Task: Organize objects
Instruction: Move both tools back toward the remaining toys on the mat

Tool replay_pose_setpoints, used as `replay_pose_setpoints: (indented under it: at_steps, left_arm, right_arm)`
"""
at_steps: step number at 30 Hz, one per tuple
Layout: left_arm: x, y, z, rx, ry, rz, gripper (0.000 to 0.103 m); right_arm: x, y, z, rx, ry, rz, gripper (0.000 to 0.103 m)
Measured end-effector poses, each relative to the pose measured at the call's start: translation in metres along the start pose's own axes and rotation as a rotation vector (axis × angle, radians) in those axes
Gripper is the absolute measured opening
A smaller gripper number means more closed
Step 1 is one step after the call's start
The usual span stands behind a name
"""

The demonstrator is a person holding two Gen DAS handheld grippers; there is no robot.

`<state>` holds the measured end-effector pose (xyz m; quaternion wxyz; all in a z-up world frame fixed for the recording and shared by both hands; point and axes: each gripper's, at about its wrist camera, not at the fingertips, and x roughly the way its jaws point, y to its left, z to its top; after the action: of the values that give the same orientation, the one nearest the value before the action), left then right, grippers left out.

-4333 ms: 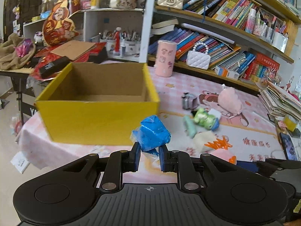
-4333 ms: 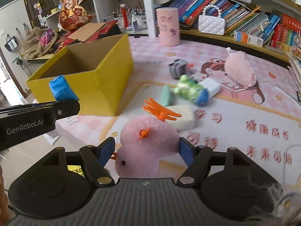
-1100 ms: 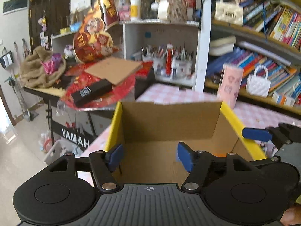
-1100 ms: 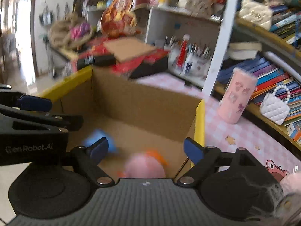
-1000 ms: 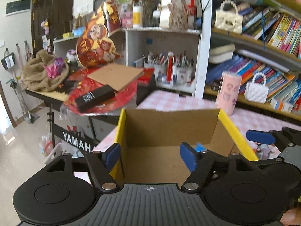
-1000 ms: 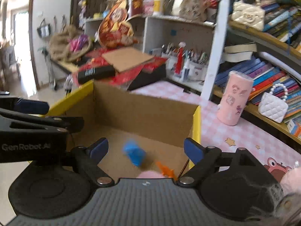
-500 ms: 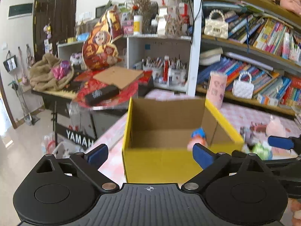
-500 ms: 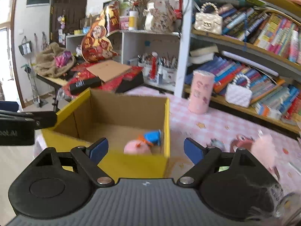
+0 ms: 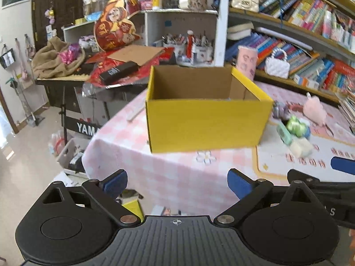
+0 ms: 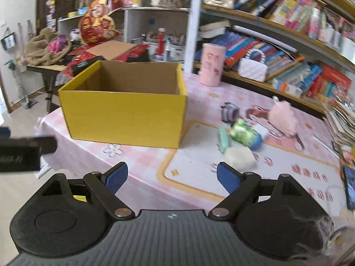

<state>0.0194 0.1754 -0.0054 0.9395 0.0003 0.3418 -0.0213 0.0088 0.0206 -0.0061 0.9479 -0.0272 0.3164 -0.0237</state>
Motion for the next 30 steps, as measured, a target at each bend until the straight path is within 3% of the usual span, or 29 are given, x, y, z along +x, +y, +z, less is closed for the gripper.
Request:
replay_pose_setpoints:
  at_steps: [14,30]
  left_arm:
    - [-0.008,-0.044,-0.027,0.137,0.069,-0.148,0.099]
    - [0.009,-0.134,-0.018,0.283,0.088,-0.318,0.099]
  right_arm:
    - [-0.036,-0.032,-0.042,0.121,0.070,-0.140,0.088]
    - [-0.054,-0.106,-0.065,0.257,0.101,-0.306,0.089]
